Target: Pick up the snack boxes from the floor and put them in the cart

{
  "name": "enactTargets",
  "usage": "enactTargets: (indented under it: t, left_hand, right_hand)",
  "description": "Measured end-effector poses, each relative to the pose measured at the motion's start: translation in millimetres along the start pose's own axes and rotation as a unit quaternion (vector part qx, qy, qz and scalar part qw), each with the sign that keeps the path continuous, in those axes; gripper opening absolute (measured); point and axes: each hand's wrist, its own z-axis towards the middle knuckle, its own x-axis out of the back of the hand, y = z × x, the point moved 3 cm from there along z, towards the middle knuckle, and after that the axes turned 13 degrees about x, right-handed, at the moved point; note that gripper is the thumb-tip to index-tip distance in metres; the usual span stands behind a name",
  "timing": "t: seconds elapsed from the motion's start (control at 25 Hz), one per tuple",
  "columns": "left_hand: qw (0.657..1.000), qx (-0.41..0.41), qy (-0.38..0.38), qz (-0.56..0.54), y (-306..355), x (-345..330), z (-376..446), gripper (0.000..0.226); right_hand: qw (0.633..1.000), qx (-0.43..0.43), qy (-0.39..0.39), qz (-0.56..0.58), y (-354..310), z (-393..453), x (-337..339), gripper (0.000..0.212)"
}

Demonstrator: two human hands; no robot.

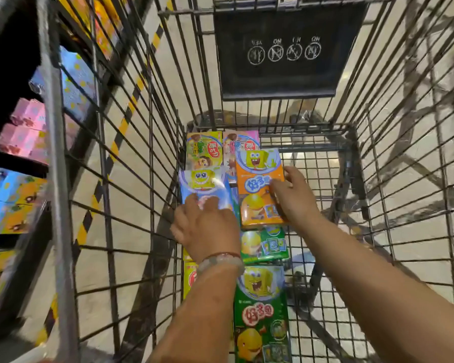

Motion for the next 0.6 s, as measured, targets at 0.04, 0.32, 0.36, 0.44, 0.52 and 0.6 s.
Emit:
enactTargets:
  t: [0.04, 0.32, 0.36, 0.44, 0.52, 0.6]
  left_hand:
    - [1.0, -0.015, -0.015, 0.022, -0.9, -3.4, -3.6, 0.035]
    - [0.986, -0.017, -0.148, 0.08, 6.4, -16.5, -6.0, 0.073]
    - [0.983, -0.019, -0.157, 0.09, 9.6, -18.3, -5.4, 0.075]
    - [0.982, -0.021, -0.166, 0.091, 17.3, -20.6, -4.9, 0.076]
    - [0.976, -0.058, -0.179, 0.107, 19.2, -23.0, -10.4, 0.076]
    - [0.968, -0.1, -0.196, 0.12, 17.0, -25.9, -13.0, 0.078]
  right_hand:
    - [0.999, 0.001, 0.013, -0.032, -0.6, -6.6, 1.8, 0.068]
    - [0.991, 0.111, 0.007, -0.076, -3.0, -19.0, -11.5, 0.057]
    - [0.99, 0.122, -0.001, -0.073, -1.8, -15.1, -12.6, 0.061]
    - [0.989, 0.131, -0.008, -0.073, 1.0, -9.8, -12.3, 0.067]
    - [0.989, 0.123, 0.009, -0.078, 5.3, -8.7, -7.1, 0.067]
    - [0.989, 0.119, 0.037, -0.083, 9.9, -10.8, -1.4, 0.066]
